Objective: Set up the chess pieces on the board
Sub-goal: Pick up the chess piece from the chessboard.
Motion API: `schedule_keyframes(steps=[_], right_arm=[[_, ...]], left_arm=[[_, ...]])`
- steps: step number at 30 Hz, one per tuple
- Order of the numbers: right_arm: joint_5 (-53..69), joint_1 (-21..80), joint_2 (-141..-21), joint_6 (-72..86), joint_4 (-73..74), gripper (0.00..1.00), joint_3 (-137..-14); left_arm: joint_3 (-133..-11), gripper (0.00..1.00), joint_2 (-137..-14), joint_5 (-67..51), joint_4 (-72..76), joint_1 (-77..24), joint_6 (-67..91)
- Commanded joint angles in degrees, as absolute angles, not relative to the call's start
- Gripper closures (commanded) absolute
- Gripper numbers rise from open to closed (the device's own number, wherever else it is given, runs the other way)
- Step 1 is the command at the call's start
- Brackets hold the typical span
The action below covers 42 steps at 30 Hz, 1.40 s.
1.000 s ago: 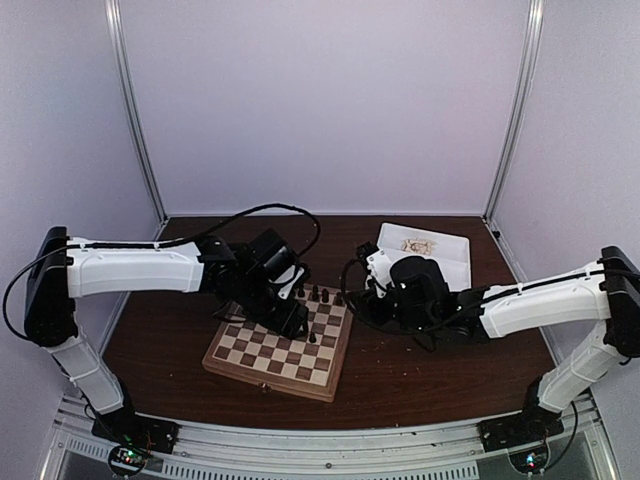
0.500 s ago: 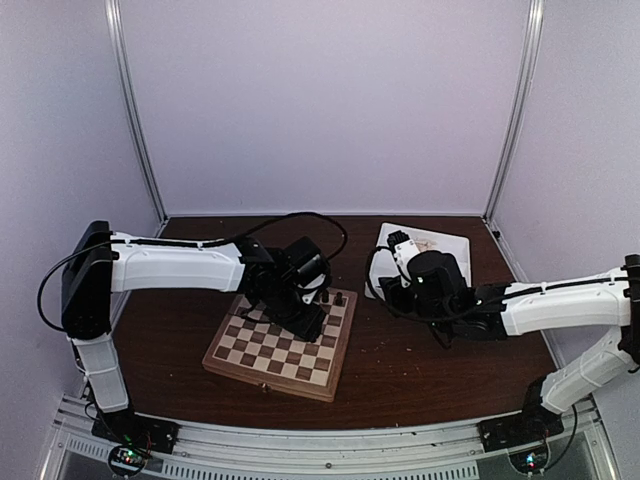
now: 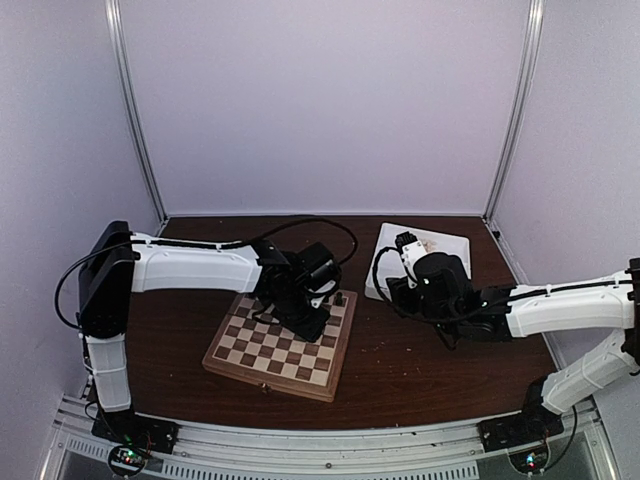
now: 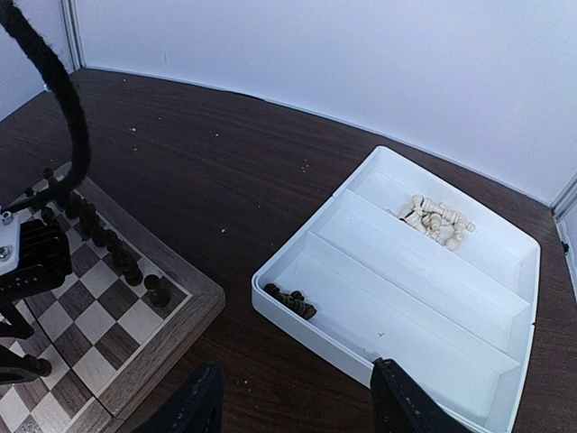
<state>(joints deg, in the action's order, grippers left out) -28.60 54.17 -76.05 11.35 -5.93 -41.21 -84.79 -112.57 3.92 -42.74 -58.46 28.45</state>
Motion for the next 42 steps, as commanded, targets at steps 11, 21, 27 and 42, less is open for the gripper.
schedule_keyframes(steps=[11,21,27,42], right_arm=[[-30.3,53.4,-75.0,12.3,-5.5,0.42,-40.1],[-30.1,53.3,-75.1,12.6,-5.1,0.42,-40.0],[-30.1,53.1,-74.9,12.5,-4.7,0.42,-40.1],[-30.3,52.8,-74.4,11.9,-3.7,0.42,-40.5]], left_arm=[[-88.0,0.87,-114.9,5.6,-46.1,-59.1,27.5],[-89.9,0.96,-114.5,8.6,-48.4,-59.2,27.9],[-92.9,0.96,-114.1,15.3,-50.8,-59.1,25.3],[-98.5,0.95,-114.7,18.1,-52.0,-52.0,20.4]])
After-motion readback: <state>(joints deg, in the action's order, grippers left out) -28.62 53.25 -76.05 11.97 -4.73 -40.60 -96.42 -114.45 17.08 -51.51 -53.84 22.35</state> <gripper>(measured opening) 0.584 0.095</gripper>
